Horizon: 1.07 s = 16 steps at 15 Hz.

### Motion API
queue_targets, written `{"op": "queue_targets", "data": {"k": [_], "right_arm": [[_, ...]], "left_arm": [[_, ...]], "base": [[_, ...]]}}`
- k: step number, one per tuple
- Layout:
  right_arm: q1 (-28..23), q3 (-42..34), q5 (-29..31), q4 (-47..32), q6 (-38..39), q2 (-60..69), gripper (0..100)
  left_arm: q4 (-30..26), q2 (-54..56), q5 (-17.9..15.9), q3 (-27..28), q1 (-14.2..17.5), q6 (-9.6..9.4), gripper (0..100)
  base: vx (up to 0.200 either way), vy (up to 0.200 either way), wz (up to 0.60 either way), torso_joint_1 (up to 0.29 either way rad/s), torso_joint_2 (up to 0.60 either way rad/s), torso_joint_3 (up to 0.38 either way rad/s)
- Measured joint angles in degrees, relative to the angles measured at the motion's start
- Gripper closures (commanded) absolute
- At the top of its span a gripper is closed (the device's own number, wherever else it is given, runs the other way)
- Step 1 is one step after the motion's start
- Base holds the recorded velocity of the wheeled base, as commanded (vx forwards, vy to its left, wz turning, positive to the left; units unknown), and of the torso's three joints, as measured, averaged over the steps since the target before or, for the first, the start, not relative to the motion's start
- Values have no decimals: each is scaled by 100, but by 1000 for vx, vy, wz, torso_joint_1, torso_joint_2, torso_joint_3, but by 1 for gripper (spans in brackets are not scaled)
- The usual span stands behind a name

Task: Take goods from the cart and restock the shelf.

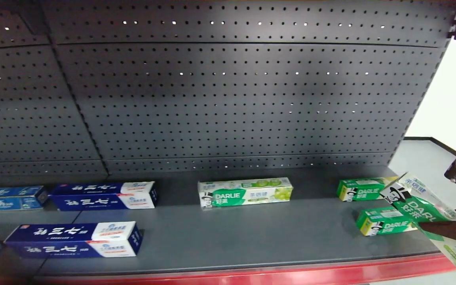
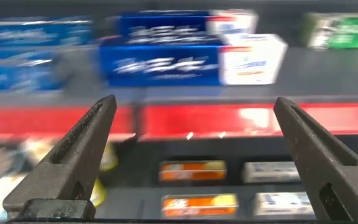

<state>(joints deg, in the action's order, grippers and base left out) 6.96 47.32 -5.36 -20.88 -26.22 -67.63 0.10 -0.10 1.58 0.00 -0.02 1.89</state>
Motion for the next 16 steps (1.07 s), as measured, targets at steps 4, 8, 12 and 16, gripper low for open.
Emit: {"op": "queue_targets", "data": {"k": [4, 8, 12, 16], "right_arm": [[-374, 44, -583, 143, 428, -44, 100], [-390, 63, -631, 101, 395, 134, 100], [-223, 27, -621, 85, 72, 188, 100], [-106, 63, -618, 22, 9, 195, 100]], "left_arm": [[-5, 0, -4, 0, 0, 2, 0], [0, 0, -4, 0, 2, 2, 0], [-2, 0, -4, 0, 2, 0, 0], [-10, 0, -63, 0, 0, -129, 0]], "base": [[0, 0, 0, 0, 0, 0], [0, 0, 0, 0, 0, 0], [0, 0, 0, 0, 0, 0], [0, 0, 0, 0, 0, 0]]}}
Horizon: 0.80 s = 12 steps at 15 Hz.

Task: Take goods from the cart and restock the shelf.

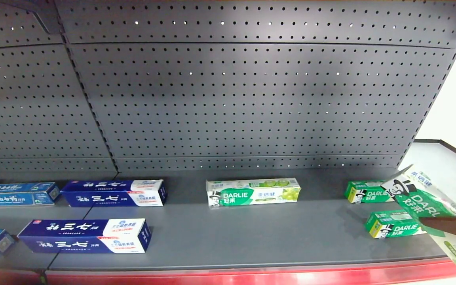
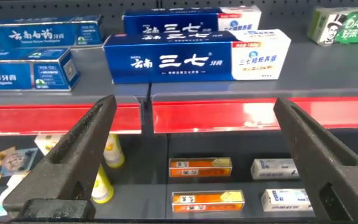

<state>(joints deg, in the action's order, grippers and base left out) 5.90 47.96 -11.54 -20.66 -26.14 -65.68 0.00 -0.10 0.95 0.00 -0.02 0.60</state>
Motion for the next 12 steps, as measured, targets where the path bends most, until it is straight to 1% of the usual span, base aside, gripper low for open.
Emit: {"op": "queue_targets", "data": {"k": [2, 4, 5, 6, 7, 8, 10, 12], "right_arm": [[16, 22, 27, 13, -20, 0, 100], [16, -2, 238, 39, -18, 2, 100], [13, -28, 296, 46, -9, 6, 100], [10, -28, 321, 46, -7, 9, 100], [2, -24, 343, 46, -7, 9, 100], [10, -22, 358, 50, -7, 2, 100], [74, -66, 402, 55, -7, 0, 100], [160, -141, 468, 61, 22, 30, 100]], "left_arm": [[-11, -23, -33, 0, -16, -16, 0], [-11, -168, -79, 11, -135, -57, 0], [-5, -265, -98, 94, -201, -104, 0], [-2, -389, -149, 339, -234, -166, 0], [-22, -566, -236, 644, -254, -221, 0], [-54, -894, -412, 1085, -295, -276, 0], [-106, -1933, -746, 2066, -429, -393, 0], [-145, -3256, -1030, 3126, -656, -669, 0]], "base": [[0, 0, 0, 0, 0, 0], [0, 0, 0, 0, 0, 0], [0, 0, 0, 0, 0, 0], [0, 0, 0, 0, 0, 0], [0, 0, 0, 0, 0, 0], [0, 0, 0, 0, 0, 0], [0, 0, 0, 0, 0, 0], [0, 0, 0, 0, 0, 0]]}}
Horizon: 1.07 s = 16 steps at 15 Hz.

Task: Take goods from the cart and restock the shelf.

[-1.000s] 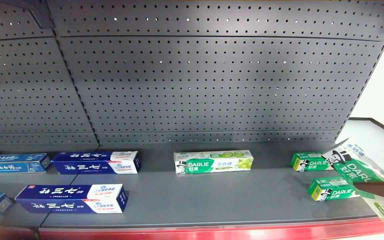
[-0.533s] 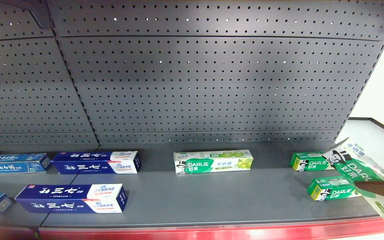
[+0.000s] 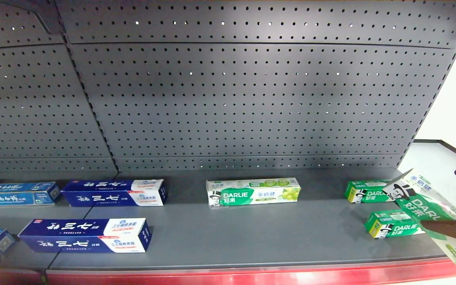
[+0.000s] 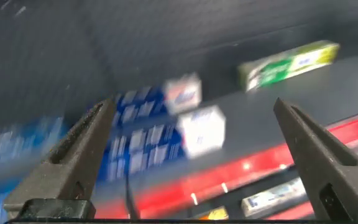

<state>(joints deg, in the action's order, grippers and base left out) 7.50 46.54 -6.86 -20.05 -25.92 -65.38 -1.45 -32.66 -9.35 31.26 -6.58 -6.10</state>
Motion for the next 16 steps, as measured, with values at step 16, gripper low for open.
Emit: {"op": "queue_targets", "data": {"k": [16], "right_arm": [[29, -482, -60, 200, 9, 364, 100]], "left_arm": [[-2172, -6561, -1476, 4749, -1610, -3127, 0]], "base": [[0, 0, 0, 0, 0, 0]]}}
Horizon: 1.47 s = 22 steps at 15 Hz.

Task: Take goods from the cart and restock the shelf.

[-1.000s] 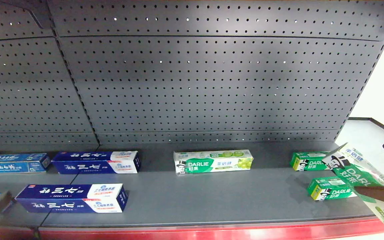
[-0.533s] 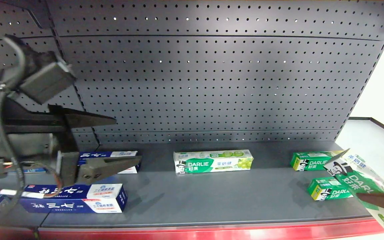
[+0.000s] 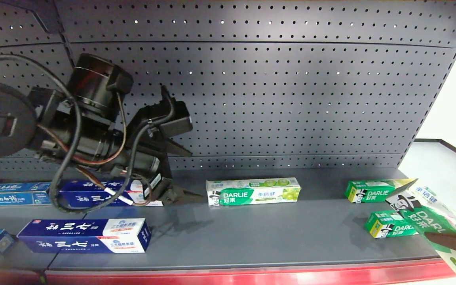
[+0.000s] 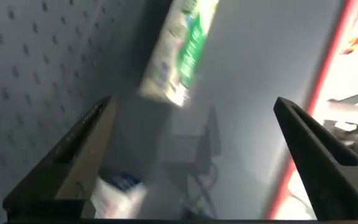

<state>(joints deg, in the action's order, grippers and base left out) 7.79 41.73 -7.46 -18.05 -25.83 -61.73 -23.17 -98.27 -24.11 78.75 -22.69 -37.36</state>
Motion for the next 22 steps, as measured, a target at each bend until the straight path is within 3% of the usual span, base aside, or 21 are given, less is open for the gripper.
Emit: {"op": "queue_targets", "data": {"k": [2, 5, 8, 10, 14, 16, 17, 19, 22], "right_arm": [[4, -11, -6, 0, 0, -6, 100], [12, -11, -20, 5, -6, -23, 100], [55, -33, -61, 2, -6, -33, 100], [56, -39, -66, 7, -6, -48, 100], [52, -33, -68, 119, -6, -107, 100], [52, -33, -69, 128, -6, -152, 100], [52, -33, -72, 128, -9, -168, 100], [41, -33, -77, 128, -6, -190, 100], [12, -41, -90, 128, -6, -196, 100]], "left_arm": [[-138, -473, -27, 571, -11, -196, 0], [-961, -1044, -33, 1504, -84, -429, 0], [-1703, -1581, -33, 2431, -112, -974, 0], [-2204, -1920, -29, 2933, -112, -1242, 0], [-2960, -2450, -13, 3517, -145, -1392, 0], [-3149, -2755, 233, 3567, -167, -1874, 0], [-3178, -2877, 338, 3572, -167, -1992, 0], [-3195, -3139, 417, 3585, -206, -2042, 0], [-3274, -3515, 417, 3605, -338, -1790, 0]], "base": [[0, 0, 0, 0, 0, 0], [0, 0, 0, 0, 0, 0], [0, 0, 0, 0, 0, 0], [0, 0, 0, 0, 0, 0], [0, 0, 0, 0, 0, 0], [0, 0, 0, 0, 0, 0], [0, 0, 0, 0, 0, 0], [0, 0, 0, 0, 0, 0], [0, 0, 0, 0, 0, 0]]}}
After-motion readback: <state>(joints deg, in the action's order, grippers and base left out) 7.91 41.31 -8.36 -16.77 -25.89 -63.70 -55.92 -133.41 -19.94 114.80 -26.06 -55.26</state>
